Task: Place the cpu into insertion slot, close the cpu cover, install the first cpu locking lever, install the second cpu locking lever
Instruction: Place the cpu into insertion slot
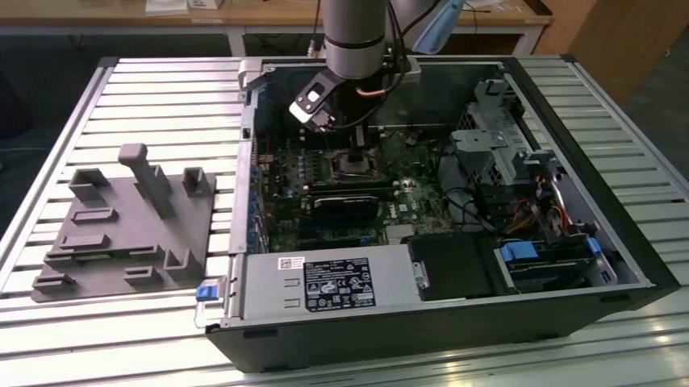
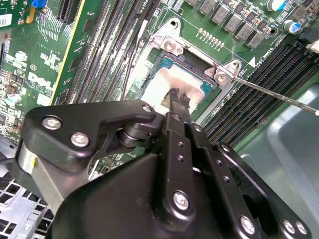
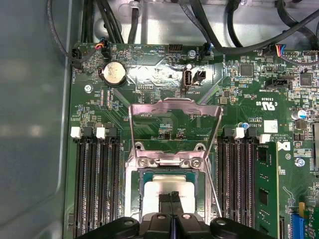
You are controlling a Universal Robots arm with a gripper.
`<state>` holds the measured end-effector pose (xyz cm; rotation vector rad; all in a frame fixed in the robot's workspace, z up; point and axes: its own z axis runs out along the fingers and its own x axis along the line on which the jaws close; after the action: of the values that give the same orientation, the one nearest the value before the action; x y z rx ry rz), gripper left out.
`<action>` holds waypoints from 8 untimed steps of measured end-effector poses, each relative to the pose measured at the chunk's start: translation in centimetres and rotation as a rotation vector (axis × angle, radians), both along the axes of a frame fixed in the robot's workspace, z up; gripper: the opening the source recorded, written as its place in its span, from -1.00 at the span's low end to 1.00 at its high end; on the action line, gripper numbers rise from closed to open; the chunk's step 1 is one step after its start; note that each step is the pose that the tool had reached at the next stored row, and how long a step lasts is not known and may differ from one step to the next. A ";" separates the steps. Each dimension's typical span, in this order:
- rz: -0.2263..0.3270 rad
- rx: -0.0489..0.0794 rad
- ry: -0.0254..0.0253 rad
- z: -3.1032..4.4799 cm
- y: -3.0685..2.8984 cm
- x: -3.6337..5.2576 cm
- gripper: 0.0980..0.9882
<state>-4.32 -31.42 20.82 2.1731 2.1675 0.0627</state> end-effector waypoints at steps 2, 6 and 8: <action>0.000 0.000 0.0000 0.00 0.00 0.00 -0.98; 0.000 0.000 0.0001 0.03 0.00 0.00 -0.98; 0.000 0.000 0.0001 0.24 0.00 0.00 -0.98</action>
<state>-4.32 -31.42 21.06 2.1730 2.1674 0.0623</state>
